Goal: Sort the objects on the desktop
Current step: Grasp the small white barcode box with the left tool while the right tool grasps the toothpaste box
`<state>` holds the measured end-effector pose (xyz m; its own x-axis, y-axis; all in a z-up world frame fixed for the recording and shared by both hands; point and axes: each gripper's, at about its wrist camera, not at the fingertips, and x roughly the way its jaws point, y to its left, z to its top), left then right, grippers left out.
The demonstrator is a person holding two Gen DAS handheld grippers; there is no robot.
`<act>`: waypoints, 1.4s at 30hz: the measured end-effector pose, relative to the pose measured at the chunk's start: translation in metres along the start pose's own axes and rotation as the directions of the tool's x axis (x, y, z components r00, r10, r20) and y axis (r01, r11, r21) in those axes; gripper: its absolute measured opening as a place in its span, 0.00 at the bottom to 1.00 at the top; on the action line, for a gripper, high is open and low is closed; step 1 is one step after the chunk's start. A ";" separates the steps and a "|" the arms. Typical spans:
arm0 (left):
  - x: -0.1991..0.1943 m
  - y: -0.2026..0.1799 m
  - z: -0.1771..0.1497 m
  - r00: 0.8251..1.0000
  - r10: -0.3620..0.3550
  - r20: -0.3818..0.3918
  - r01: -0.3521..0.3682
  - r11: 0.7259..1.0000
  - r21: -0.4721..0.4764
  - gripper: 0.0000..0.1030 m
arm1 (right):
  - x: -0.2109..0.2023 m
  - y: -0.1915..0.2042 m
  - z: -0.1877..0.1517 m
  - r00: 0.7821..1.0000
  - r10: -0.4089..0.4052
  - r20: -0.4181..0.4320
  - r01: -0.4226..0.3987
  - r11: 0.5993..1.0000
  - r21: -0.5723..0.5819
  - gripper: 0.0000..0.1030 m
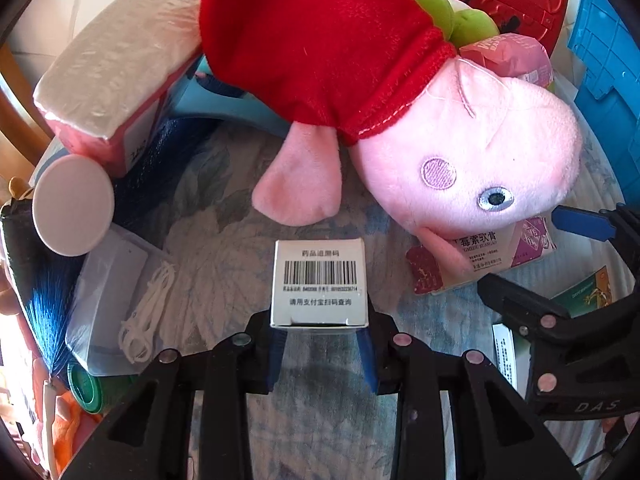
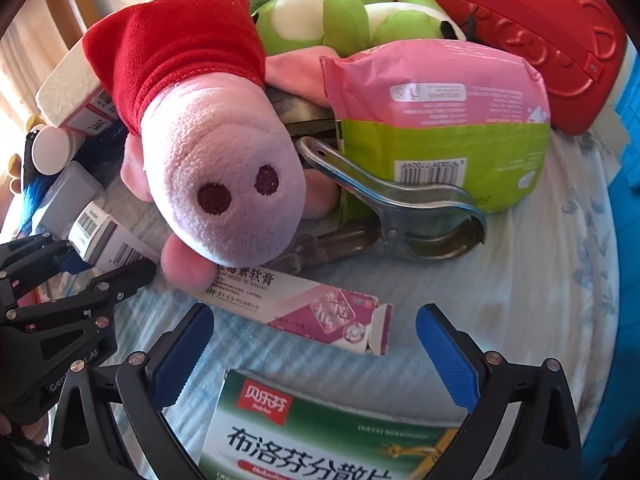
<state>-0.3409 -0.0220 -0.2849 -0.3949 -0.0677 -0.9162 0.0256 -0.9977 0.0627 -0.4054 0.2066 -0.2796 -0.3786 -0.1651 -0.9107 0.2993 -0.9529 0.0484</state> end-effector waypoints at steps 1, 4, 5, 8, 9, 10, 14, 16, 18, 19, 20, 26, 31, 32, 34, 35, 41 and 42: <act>0.000 -0.001 0.001 1.000 0.006 0.003 -0.006 1.000 0.002 0.30 | 0.004 0.000 0.000 1.000 0.009 -0.011 -0.009 1.000 -0.001 0.98; 0.000 -0.002 0.002 1.000 0.023 0.008 -0.023 1.000 -0.001 0.30 | 0.007 0.003 -0.004 1.000 0.004 -0.026 -0.005 1.000 -0.017 0.78; 0.000 -0.003 0.002 1.000 0.025 0.009 -0.025 1.000 0.001 0.30 | 0.005 0.007 -0.005 1.000 -0.012 -0.026 0.011 0.999 -0.034 0.74; -0.002 -0.001 0.000 1.000 0.023 0.005 -0.023 1.000 -0.003 0.30 | -0.001 0.008 -0.009 1.000 0.000 -0.031 -0.001 1.000 -0.029 0.58; -0.002 0.001 -0.001 1.000 0.021 0.002 -0.021 1.000 -0.007 0.30 | -0.003 0.008 -0.011 0.999 0.021 -0.039 -0.022 1.000 -0.017 0.51; -0.003 0.002 -0.003 1.000 0.023 0.000 -0.023 1.000 -0.008 0.30 | -0.006 0.007 -0.013 0.997 0.059 -0.048 -0.059 0.998 0.001 0.45; -0.008 0.012 -0.013 0.999 0.049 -0.007 -0.049 0.999 -0.022 0.30 | -0.015 0.017 -0.022 0.987 0.139 -0.077 -0.139 0.990 -0.005 0.43; -0.010 0.021 -0.017 0.998 0.058 -0.015 -0.059 0.997 -0.039 0.30 | -0.022 0.021 -0.023 0.991 0.120 -0.061 -0.122 0.992 -0.019 0.50; -0.012 0.029 -0.020 0.997 0.073 -0.024 -0.074 0.996 -0.052 0.30 | -0.026 0.021 -0.020 0.997 0.063 -0.034 -0.064 0.997 -0.036 0.56; -0.013 0.032 -0.021 0.997 0.075 -0.026 -0.076 0.996 -0.055 0.30 | -0.027 0.021 -0.017 0.999 0.034 -0.025 -0.036 0.998 -0.049 0.59; -0.013 0.034 -0.023 0.997 0.073 -0.027 -0.075 0.995 -0.058 0.30 | -0.026 0.023 -0.013 1.000 0.021 -0.021 -0.023 0.998 -0.065 0.61; -0.013 0.040 -0.019 0.998 0.060 -0.020 -0.061 0.996 -0.065 0.30 | -0.011 0.042 -0.001 0.999 0.024 -0.024 -0.027 0.987 -0.156 0.66; -0.010 0.012 -0.019 0.998 0.068 -0.013 -0.068 0.996 -0.058 0.30 | -0.001 0.059 -0.003 0.999 -0.014 -0.030 0.008 0.982 -0.190 0.51; -0.008 0.007 -0.018 0.998 0.069 -0.013 -0.070 0.996 -0.057 0.30 | -0.004 0.061 -0.004 1.000 -0.003 -0.029 -0.003 0.982 -0.187 0.42; -0.009 0.006 -0.017 0.998 0.064 -0.016 -0.065 0.996 -0.058 0.30 | -0.006 0.066 -0.006 0.999 0.000 -0.043 -0.008 0.983 -0.181 0.33; -0.010 0.005 -0.017 0.998 0.058 -0.019 -0.059 0.997 -0.059 0.30 | -0.008 0.067 -0.008 0.999 0.014 -0.047 -0.022 0.984 -0.177 0.31; -0.035 -0.013 -0.024 0.998 0.054 0.026 -0.052 0.997 -0.048 0.30 | -0.042 0.072 -0.018 0.999 0.052 -0.013 -0.053 0.987 -0.153 0.28; -0.042 -0.020 -0.029 0.998 0.054 0.039 -0.052 0.998 -0.045 0.30 | -0.050 0.073 -0.019 0.999 0.052 -0.002 -0.052 0.986 -0.155 0.28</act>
<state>-0.2982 0.0012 -0.2589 -0.4281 -0.1215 -0.8955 0.0873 -0.9918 0.0928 -0.3484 0.1501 -0.2383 -0.3605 -0.2142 -0.9078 0.4510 -0.8920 0.0314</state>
